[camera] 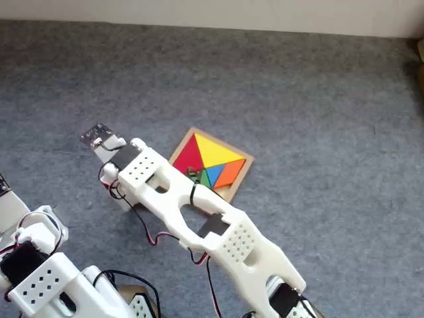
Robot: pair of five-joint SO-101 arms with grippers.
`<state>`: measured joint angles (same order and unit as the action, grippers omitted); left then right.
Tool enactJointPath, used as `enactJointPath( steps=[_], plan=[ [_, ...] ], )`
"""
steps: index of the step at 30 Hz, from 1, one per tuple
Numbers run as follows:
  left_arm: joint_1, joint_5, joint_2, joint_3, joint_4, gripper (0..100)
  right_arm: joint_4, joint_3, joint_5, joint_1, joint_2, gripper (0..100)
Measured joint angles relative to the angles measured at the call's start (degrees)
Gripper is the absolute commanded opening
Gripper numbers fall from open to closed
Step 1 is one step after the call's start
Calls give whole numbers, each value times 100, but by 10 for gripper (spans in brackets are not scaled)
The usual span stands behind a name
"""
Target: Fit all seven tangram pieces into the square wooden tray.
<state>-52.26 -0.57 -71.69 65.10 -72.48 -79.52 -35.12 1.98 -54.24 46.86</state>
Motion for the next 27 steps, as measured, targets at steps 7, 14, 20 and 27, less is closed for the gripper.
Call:
enactJointPath(
  steps=[7,14,20,27],
  plan=[
    [0,0,0,0,0,249,-677,-88,571,167,-132,180],
    [0,0,0,0,0,249,-1204,-18,1029,484,-1037,180],
    [0,0,0,0,0,249,-1371,607,1714,703,-1785,180],
    [0,0,0,0,0,249,-1345,1890,3156,1196,-2268,180]
  ],
)
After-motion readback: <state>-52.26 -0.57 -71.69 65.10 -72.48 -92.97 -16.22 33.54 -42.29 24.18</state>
